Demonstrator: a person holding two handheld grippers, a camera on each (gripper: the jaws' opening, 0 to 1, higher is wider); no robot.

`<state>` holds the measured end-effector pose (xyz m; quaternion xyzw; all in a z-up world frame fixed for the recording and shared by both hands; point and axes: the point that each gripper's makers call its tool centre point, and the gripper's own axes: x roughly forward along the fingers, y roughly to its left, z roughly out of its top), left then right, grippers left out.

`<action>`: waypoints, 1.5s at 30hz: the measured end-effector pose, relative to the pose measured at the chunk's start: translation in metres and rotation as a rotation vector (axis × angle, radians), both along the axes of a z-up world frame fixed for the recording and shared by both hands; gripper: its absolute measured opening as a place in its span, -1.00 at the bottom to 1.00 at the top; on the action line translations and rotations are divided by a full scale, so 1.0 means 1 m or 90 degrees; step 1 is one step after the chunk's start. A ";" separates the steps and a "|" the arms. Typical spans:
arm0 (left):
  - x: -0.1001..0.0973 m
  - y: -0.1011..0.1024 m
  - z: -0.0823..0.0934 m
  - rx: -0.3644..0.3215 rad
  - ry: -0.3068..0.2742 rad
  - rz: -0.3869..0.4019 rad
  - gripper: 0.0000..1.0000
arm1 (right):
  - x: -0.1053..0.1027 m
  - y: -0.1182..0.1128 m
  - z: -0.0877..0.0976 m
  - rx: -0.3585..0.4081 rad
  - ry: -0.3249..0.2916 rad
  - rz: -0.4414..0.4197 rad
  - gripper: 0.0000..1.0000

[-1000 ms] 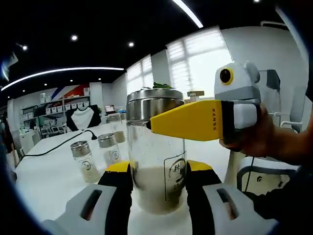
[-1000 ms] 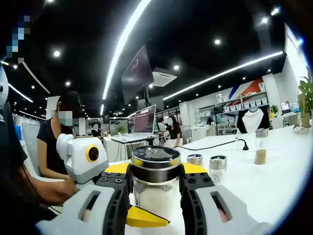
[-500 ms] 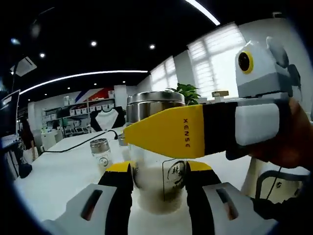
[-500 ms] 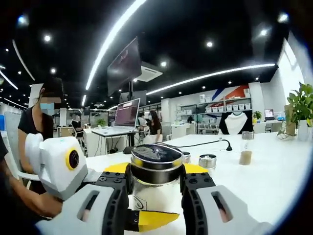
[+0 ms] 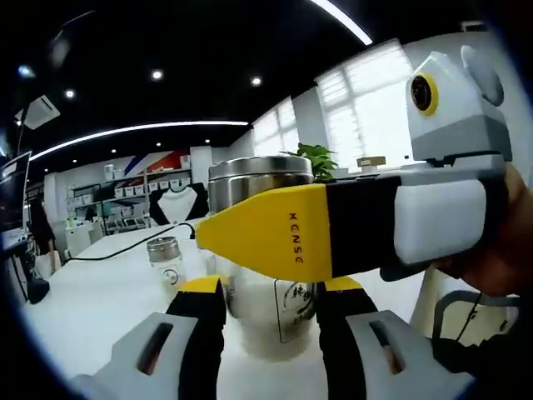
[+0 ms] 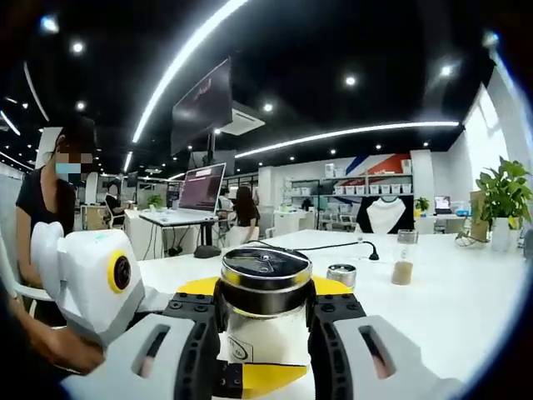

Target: Rotate the seasoning bottle until the label or dispensing opening points toward the visible target arrow and the bottle remains upright within the marked orientation range

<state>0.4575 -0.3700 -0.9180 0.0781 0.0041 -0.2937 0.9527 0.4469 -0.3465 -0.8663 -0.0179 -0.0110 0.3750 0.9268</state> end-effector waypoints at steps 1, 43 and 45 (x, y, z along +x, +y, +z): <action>0.000 0.000 -0.001 0.002 0.000 -0.005 -0.10 | 0.001 0.000 -0.001 -0.004 0.001 0.001 -0.26; 0.020 0.039 -0.010 -0.033 0.091 0.024 1.00 | 0.144 -0.076 -0.010 -0.031 0.047 -0.077 -0.26; 0.020 0.039 -0.012 -0.030 0.095 0.025 1.00 | 0.152 -0.079 -0.013 -0.032 0.049 -0.078 -0.26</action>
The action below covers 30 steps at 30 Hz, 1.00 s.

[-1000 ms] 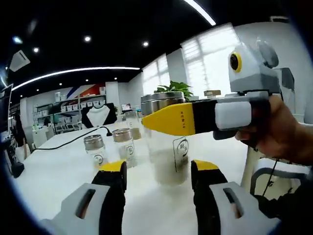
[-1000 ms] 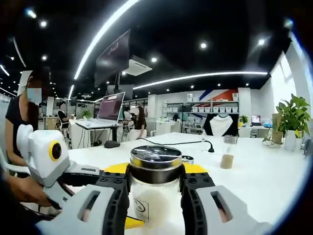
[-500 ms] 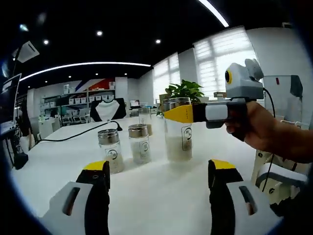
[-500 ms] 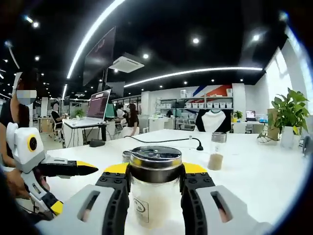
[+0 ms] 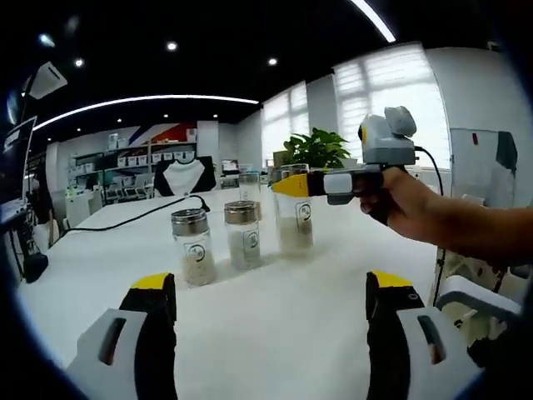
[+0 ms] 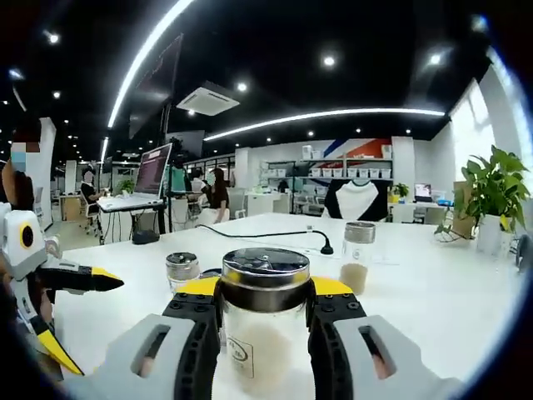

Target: Rotate the seasoning bottle until the label or dispensing opening points toward the visible target arrow and the bottle remains upright within the marked orientation range

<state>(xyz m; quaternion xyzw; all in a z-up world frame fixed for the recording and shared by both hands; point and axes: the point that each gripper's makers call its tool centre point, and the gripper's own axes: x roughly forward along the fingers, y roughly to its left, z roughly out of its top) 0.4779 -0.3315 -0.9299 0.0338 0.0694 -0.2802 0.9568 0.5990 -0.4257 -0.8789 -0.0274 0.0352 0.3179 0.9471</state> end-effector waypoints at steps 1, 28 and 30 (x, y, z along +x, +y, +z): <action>0.000 -0.001 -0.002 0.004 0.005 -0.002 1.00 | 0.002 -0.001 -0.001 0.000 0.003 0.001 -0.26; 0.001 0.000 -0.004 0.014 -0.004 0.013 1.00 | 0.013 -0.005 -0.012 -0.009 -0.016 0.053 -0.24; 0.000 -0.001 -0.004 0.013 -0.004 0.010 1.00 | 0.013 -0.005 -0.012 -0.010 -0.018 0.055 -0.24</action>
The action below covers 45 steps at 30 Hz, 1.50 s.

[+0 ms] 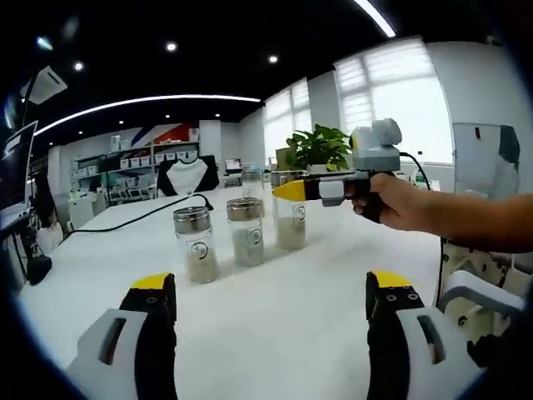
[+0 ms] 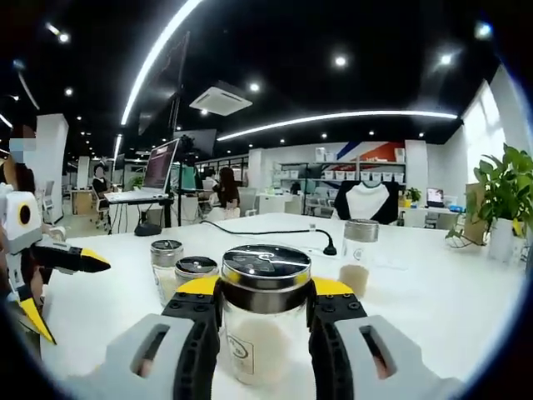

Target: Rotate the seasoning bottle until the label or dispensing opening points toward the visible target arrow and the bottle remains upright within the marked orientation range

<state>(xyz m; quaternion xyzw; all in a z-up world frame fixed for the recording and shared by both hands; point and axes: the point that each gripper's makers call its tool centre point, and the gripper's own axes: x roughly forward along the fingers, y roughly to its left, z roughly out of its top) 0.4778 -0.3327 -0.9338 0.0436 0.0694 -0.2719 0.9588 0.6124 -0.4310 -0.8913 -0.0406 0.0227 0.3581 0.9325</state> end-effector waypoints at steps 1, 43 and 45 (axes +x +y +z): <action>-0.001 -0.001 0.000 -0.001 0.001 -0.002 1.00 | 0.001 0.000 0.000 -0.001 -0.001 0.002 -0.24; -0.012 0.004 0.020 -0.027 0.053 -0.044 1.00 | 0.000 -0.006 0.043 -0.082 -0.010 0.014 -0.23; -0.013 0.003 0.022 -0.024 0.056 -0.047 1.00 | 0.005 -0.008 0.045 -0.083 -0.005 0.011 -0.23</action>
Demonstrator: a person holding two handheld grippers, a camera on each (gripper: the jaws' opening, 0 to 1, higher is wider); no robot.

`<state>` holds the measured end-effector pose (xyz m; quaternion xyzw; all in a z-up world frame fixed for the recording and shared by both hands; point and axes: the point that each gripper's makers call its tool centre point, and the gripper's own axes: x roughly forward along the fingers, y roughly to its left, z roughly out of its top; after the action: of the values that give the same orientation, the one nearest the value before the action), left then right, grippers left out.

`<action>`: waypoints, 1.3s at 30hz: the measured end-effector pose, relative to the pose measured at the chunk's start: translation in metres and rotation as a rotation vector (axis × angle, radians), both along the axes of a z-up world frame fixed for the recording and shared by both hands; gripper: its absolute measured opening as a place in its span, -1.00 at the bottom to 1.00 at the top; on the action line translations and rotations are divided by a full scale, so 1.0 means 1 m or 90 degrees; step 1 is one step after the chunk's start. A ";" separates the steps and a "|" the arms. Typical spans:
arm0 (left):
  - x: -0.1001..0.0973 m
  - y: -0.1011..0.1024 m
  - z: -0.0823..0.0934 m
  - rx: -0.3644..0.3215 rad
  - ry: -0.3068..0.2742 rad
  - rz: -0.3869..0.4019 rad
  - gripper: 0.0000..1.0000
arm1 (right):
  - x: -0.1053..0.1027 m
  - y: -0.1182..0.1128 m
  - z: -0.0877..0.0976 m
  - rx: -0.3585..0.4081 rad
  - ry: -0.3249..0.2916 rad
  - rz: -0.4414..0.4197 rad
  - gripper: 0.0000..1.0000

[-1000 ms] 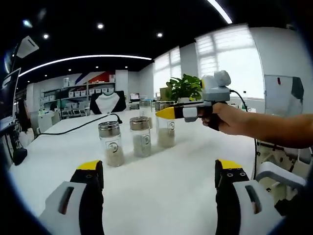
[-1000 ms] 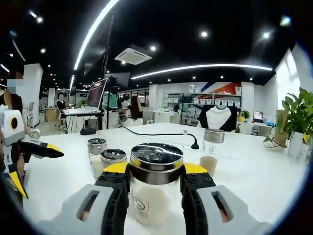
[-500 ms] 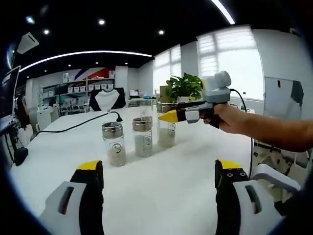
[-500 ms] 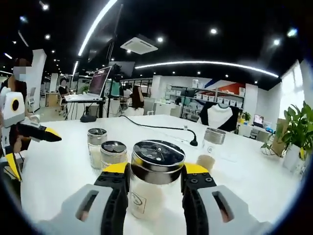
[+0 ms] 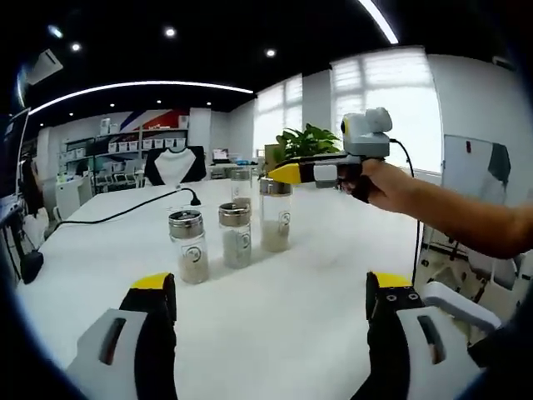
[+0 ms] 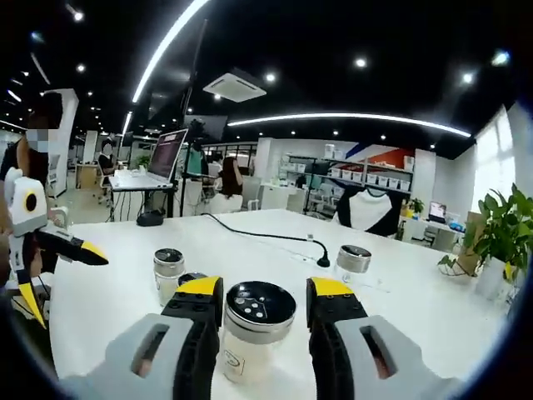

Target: Rotate the seasoning bottle until the label or dispensing opening points toward the visible target arrow and the bottle remains upright within the marked orientation range

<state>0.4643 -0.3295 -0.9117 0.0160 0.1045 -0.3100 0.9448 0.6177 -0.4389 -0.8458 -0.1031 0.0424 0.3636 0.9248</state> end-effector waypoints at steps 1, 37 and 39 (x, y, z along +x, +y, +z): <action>-0.001 0.000 0.001 0.001 0.001 -0.001 1.00 | 0.002 -0.001 0.001 0.004 0.006 -0.004 -0.23; -0.010 0.028 0.013 -0.002 0.056 0.000 1.00 | 0.151 -0.029 -0.034 -0.042 0.076 -0.108 -0.15; -0.010 0.027 0.012 -0.004 0.059 -0.003 1.00 | 0.156 -0.029 -0.037 -0.047 0.083 -0.116 -0.13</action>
<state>0.4543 -0.3021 -0.8996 -0.0013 0.1474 -0.3129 0.9383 0.7739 -0.4675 -0.8830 -0.1088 0.1246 0.2819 0.9451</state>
